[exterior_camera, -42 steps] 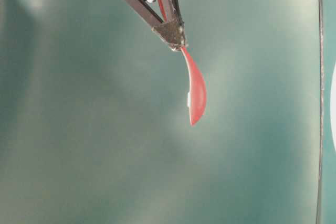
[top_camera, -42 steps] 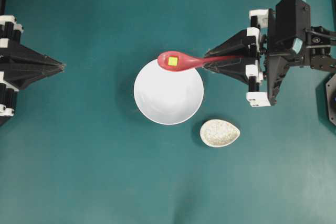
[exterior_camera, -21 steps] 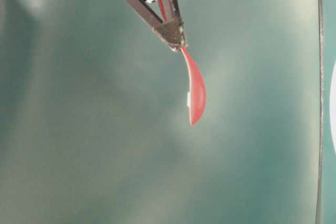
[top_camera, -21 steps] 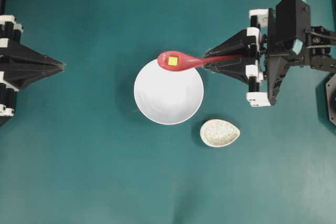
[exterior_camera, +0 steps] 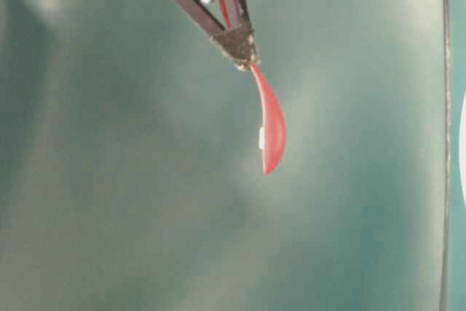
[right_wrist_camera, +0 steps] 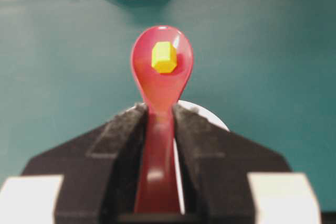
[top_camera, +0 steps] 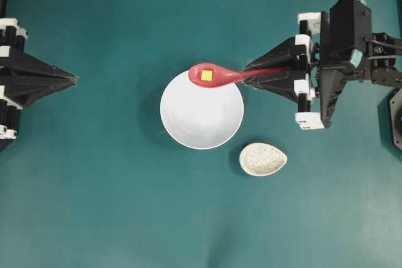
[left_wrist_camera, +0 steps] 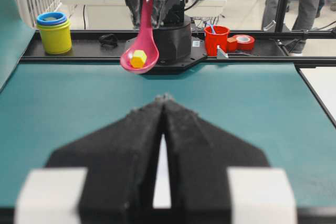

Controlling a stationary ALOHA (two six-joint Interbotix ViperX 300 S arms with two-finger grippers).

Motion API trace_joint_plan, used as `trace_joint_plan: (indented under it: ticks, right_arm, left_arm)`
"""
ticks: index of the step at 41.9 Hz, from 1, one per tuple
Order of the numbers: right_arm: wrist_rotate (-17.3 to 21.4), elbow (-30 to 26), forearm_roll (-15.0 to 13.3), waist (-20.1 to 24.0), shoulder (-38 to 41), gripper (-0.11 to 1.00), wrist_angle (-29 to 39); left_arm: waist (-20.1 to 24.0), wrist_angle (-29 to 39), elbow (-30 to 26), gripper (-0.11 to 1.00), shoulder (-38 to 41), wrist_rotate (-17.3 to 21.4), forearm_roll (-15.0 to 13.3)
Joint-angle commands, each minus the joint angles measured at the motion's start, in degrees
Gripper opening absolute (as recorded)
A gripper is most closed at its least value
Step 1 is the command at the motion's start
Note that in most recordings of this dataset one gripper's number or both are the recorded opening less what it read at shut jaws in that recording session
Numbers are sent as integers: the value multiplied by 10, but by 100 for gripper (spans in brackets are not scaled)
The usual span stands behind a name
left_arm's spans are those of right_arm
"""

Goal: Scoop the yellow hexagonal prism block from the bowl with a spoon using the right arm.
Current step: 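Hold the spoon with the block raised above the bowl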

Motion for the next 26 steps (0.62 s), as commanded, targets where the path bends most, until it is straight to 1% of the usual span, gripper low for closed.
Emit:
trace_joint_plan:
  ticks: [1, 3, 8, 18, 26]
  right_arm:
    - [1, -5, -1, 7, -8, 23, -4]
    - [1, -5, -1, 12, -8, 23, -6]
    - [1, -5, -2, 12, -8, 23, -3]
    - [1, -5, -1, 16, -9, 23, -3]
    - [-1, -4, -7, 16, -8, 23, -5]
  left_arm:
    - [0, -7, -11, 0, 0, -1, 2]
    - [1, -5, -11, 0, 0, -6, 1]
    - [1, -2, -11, 0, 0, -1, 2]
    - [1, -4, -11, 0, 0, -3, 2]
    - [1, -4, -11, 0, -4, -1, 2]
